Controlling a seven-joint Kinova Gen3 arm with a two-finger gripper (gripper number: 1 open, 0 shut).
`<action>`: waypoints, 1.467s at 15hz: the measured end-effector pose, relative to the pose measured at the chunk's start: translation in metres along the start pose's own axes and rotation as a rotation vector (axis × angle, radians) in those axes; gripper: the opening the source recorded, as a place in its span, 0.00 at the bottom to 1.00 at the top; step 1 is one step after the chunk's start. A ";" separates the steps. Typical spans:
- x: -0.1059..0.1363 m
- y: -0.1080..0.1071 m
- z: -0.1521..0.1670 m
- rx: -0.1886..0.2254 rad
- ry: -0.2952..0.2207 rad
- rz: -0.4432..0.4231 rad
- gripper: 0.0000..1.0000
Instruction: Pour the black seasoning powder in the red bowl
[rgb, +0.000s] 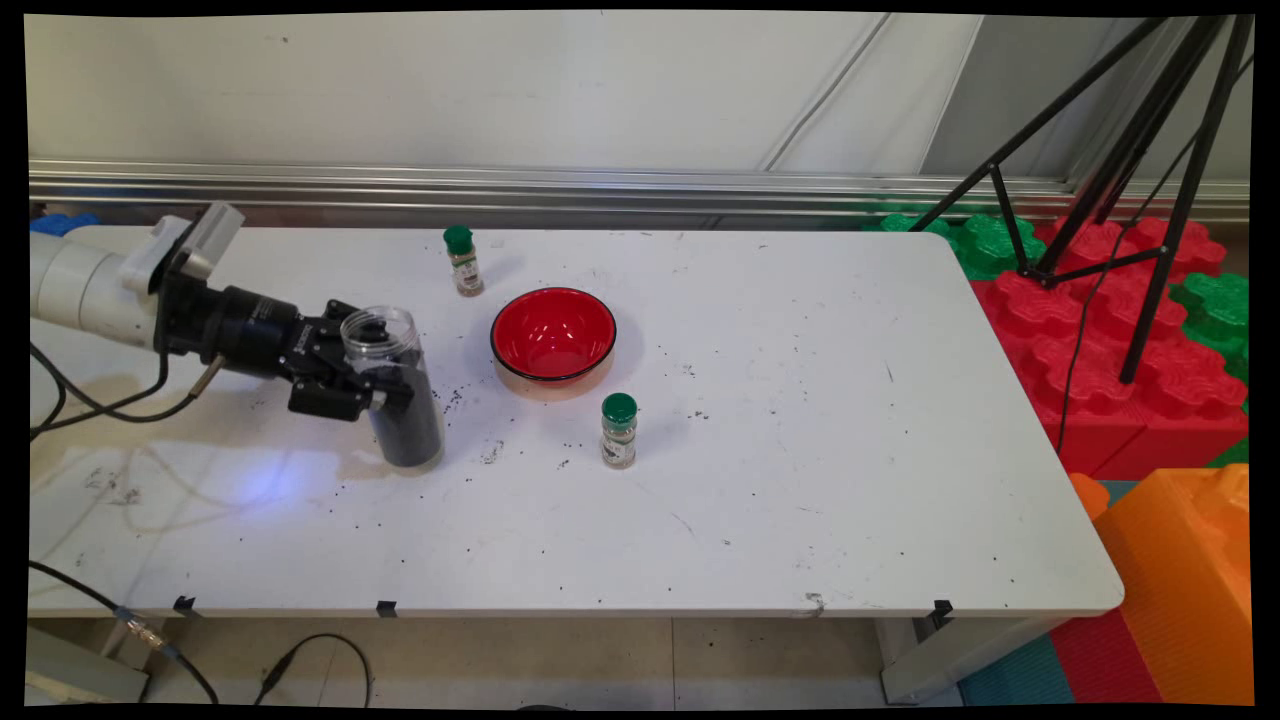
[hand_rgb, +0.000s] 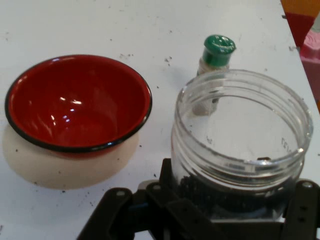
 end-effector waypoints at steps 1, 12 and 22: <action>0.004 -0.001 0.000 0.005 0.003 -0.006 0.00; 0.048 -0.016 0.001 0.049 0.036 -0.036 0.00; 0.094 -0.039 0.005 0.106 0.076 -0.036 0.00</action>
